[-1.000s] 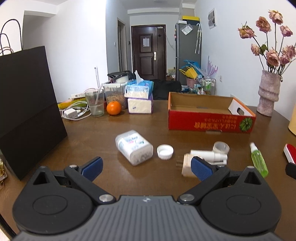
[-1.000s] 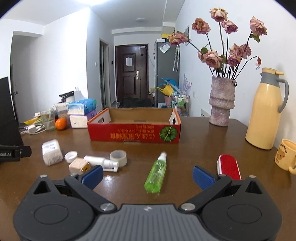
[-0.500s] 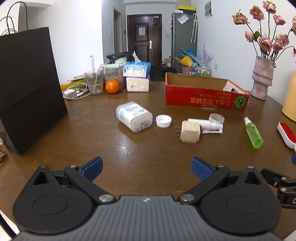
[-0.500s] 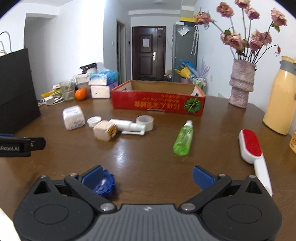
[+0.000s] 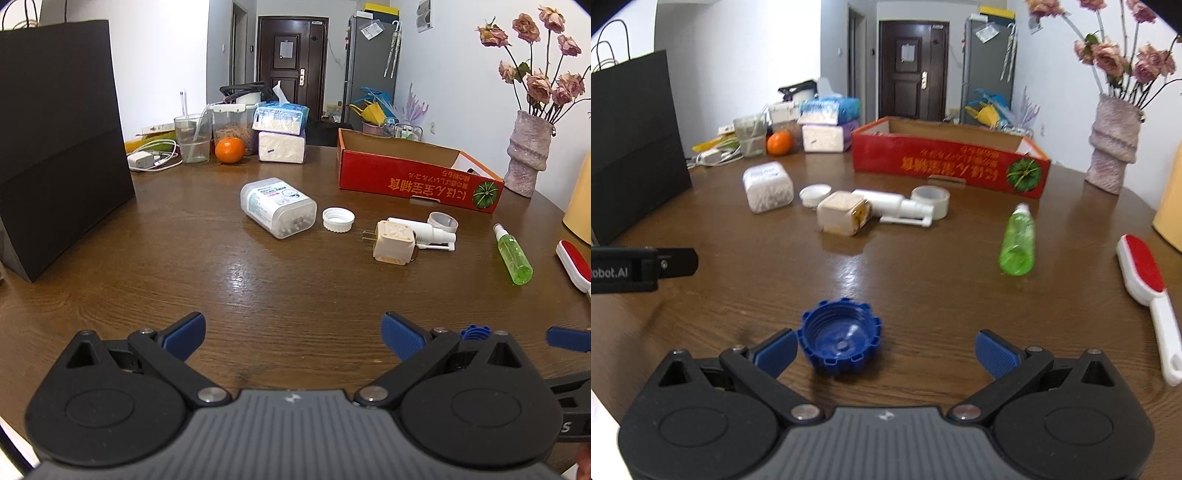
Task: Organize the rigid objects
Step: 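Grasp the blue ribbed cap with the right tool, then grasp the white plug adapter with the left tool while the right tool holds the blue cap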
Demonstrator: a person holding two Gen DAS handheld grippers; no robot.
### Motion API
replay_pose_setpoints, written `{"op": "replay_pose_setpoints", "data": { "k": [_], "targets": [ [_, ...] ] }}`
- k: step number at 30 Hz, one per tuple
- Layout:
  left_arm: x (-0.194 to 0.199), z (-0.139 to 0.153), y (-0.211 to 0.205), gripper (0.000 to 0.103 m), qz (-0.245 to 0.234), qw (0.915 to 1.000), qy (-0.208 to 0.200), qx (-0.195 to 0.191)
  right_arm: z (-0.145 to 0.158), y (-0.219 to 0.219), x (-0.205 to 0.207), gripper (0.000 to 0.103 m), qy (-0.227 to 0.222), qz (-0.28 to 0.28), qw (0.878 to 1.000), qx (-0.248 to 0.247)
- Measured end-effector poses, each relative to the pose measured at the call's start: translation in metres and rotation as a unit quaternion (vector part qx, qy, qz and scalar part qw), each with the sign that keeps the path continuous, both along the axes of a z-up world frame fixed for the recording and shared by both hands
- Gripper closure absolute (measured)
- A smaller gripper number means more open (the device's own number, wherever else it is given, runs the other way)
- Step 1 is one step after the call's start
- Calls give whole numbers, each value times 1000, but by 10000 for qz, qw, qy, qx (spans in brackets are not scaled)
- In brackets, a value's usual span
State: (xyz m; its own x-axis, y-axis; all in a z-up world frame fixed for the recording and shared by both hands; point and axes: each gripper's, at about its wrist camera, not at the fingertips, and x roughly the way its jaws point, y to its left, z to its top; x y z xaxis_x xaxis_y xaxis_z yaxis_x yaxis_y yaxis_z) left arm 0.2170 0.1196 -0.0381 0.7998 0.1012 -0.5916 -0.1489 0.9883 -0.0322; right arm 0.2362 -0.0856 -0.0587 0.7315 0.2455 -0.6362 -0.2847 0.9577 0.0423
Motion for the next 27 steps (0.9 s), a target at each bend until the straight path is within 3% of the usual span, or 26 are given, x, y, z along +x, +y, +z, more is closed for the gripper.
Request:
{"op": "replay_pose_setpoints", "data": {
  "k": [6, 9, 11, 13, 27],
  "targets": [
    [2, -4, 10, 0, 53, 9999, 21, -108, -10, 14, 11, 11, 132, 26, 9999, -98],
    [3, -4, 13, 0, 50, 9999, 17, -142, -12, 14, 14, 22, 151, 28, 9999, -4],
    [4, -5, 13, 0, 47, 9999, 25, -153, -11, 13, 14, 40, 105, 37, 9999, 12],
    [6, -7, 13, 0, 51, 9998, 39, -177, -10, 12, 14, 50, 49, 39, 10000, 41],
    [26, -12, 3, 0, 2, 9998, 133, -176, -6, -9, 27, 51, -103, -81, 9993, 338]
  ]
}}
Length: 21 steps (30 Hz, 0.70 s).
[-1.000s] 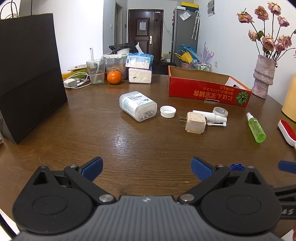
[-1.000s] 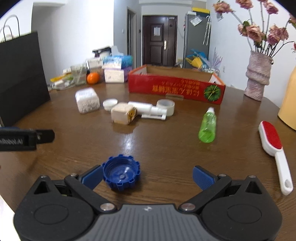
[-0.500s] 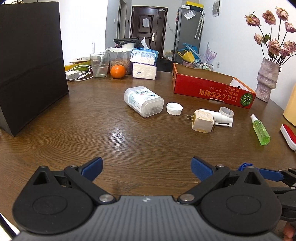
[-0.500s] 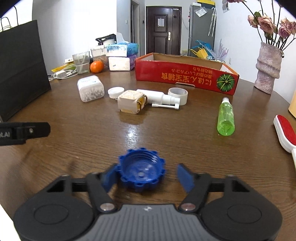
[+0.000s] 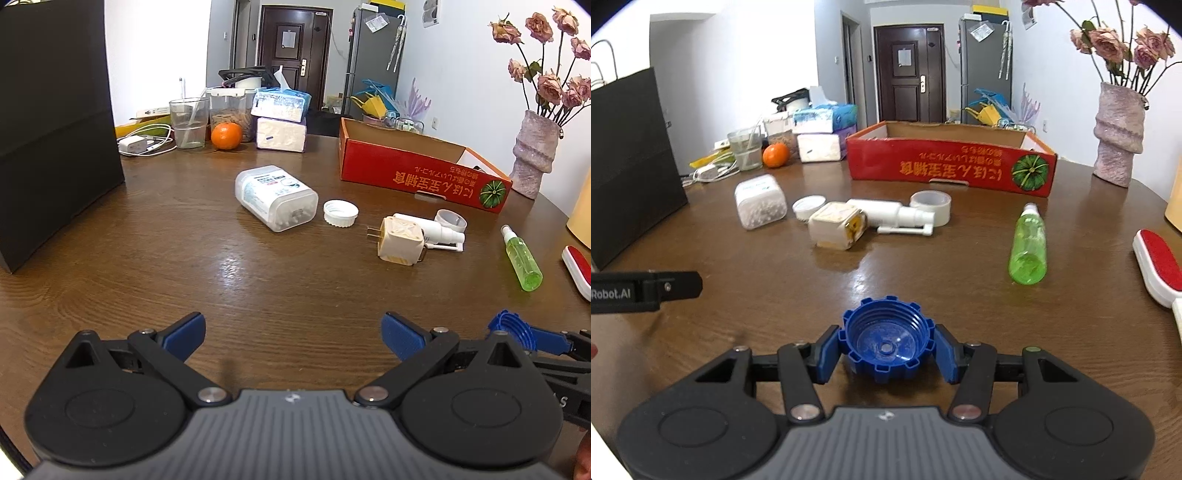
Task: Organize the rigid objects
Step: 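Grasp the white plug adapter with the left tool while the right tool holds the blue cap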
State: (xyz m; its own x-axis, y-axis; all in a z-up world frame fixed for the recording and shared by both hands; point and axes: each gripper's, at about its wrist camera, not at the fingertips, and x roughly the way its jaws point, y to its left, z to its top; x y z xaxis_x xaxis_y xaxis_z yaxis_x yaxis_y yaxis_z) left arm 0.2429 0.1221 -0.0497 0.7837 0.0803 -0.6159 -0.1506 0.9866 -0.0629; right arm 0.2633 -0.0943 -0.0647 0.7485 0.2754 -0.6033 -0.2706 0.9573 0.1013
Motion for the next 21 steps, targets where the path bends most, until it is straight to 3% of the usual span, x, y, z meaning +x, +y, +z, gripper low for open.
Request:
{"op": "replay_pose_setpoints", "data": {
  "k": [16, 21],
  "targets": [
    [53, 7, -45, 0, -485, 9987, -122, 100, 7, -49, 35, 51, -258, -607, 9976, 197],
    [78, 6, -67, 0, -611, 9977, -85, 294, 12, -64, 49, 51, -368, -741, 9964, 209]
  ]
}}
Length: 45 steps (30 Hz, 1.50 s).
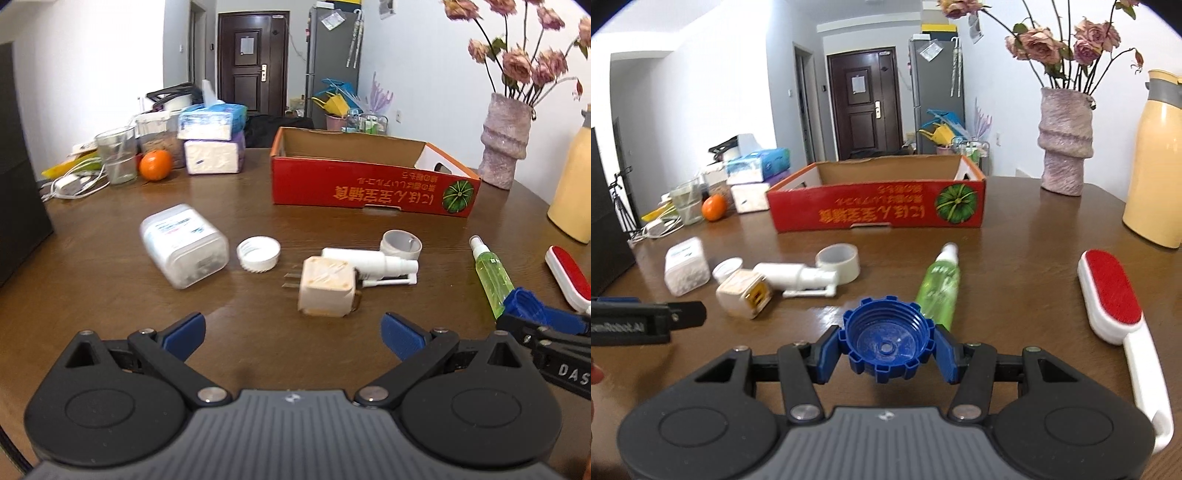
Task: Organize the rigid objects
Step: 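Grasp the white plug adapter with the left tool while the right tool holds the blue cap, then carry the plug adapter and blue cap with both tools toward the box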
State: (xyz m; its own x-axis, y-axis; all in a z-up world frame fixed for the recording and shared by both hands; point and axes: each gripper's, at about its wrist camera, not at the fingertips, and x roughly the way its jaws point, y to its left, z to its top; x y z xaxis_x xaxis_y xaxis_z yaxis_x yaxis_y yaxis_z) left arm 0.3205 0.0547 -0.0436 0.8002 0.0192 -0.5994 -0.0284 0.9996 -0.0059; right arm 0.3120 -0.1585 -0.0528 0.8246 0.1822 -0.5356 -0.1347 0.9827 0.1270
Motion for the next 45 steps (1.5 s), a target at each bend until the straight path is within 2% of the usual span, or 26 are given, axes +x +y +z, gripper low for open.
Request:
{"op": "replay_pose_setpoints", "data": {
  "k": [12, 16, 19, 23, 26, 28, 30, 45],
  "targets": [
    [59, -9, -26, 0, 153, 9994, 148, 265, 20, -15, 45, 51, -261, -141, 9995, -83],
    [75, -20, -22, 0, 479, 9982, 298, 208, 16, -10, 61, 51, -299, -129, 9994, -80],
    [79, -27, -18, 0, 550, 9978, 261, 248, 9, -10, 66, 51, -278, -150, 9995, -3],
    [84, -32, -13, 0, 493, 9982, 324, 116, 4, -13, 69, 51, -194, -214, 9996, 36],
    [86, -35, -14, 5, 440, 9982, 372, 137, 2, -13, 67, 51, -223, -219, 9995, 28],
    [85, -35, -16, 14, 350, 9987, 339, 118, 1, -12, 67, 51, -223, -204, 9995, 9],
    [84, -35, -18, 34, 246, 9991, 330, 114, 0, -11, 66, 51, -215, -198, 9996, 0],
    [76, -31, -17, 36, 240, 9995, 172, 86, -2, -11, 62, 51, -321, -193, 9993, -48]
  ]
}}
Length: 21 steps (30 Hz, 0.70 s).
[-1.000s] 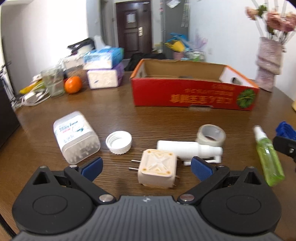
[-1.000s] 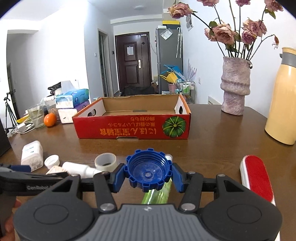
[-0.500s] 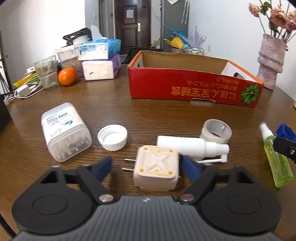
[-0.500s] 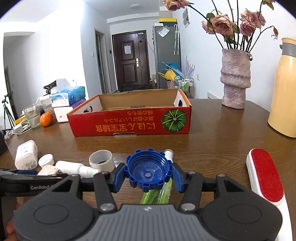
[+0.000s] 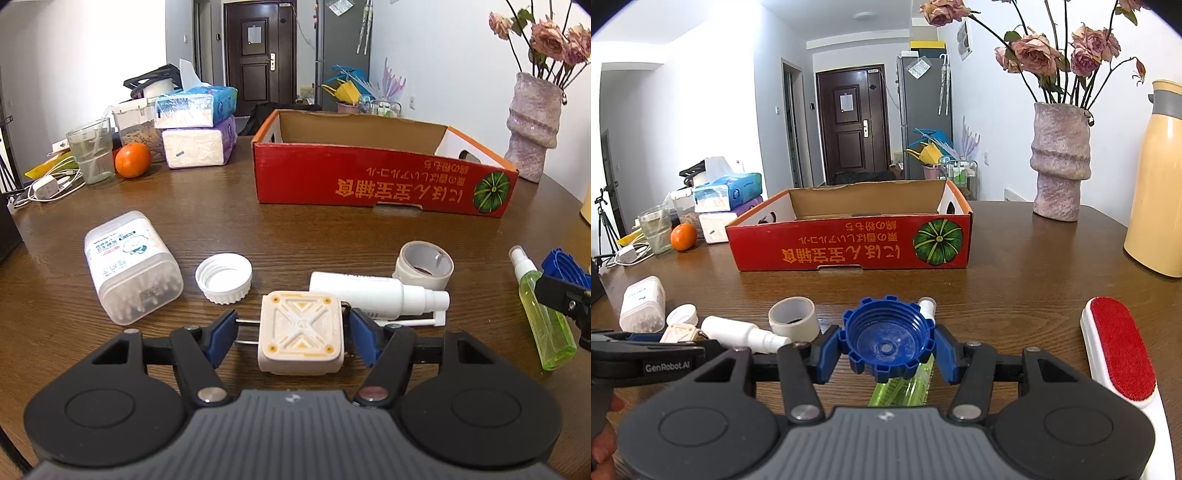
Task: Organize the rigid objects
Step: 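Carry the plug adapter and blue cap with both tools toward the box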
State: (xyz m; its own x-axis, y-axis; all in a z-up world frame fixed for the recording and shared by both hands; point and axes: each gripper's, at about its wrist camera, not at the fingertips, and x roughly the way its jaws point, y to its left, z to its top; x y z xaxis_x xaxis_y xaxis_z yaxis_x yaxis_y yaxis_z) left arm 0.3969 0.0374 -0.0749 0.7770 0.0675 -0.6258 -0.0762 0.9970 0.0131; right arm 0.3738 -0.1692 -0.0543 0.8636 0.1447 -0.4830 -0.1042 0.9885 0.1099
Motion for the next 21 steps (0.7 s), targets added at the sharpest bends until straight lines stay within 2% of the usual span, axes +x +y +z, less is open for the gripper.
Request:
{"op": "replay_pose_setpoints", "data": {
  "k": [4, 5, 21],
  "targets": [
    [-6, 6, 4, 37, 74, 9999, -146, -36, 1, 0, -2, 51, -58, 5, 10000, 12],
    [-8, 7, 4, 43, 107, 9998, -187, -19, 1, 0, -2, 51, -71, 4, 10000, 12],
    [-39, 26, -1, 43, 83, 9973, -726, -101, 5, 2, -7, 51, -252, 25, 9997, -2]
  ]
}}
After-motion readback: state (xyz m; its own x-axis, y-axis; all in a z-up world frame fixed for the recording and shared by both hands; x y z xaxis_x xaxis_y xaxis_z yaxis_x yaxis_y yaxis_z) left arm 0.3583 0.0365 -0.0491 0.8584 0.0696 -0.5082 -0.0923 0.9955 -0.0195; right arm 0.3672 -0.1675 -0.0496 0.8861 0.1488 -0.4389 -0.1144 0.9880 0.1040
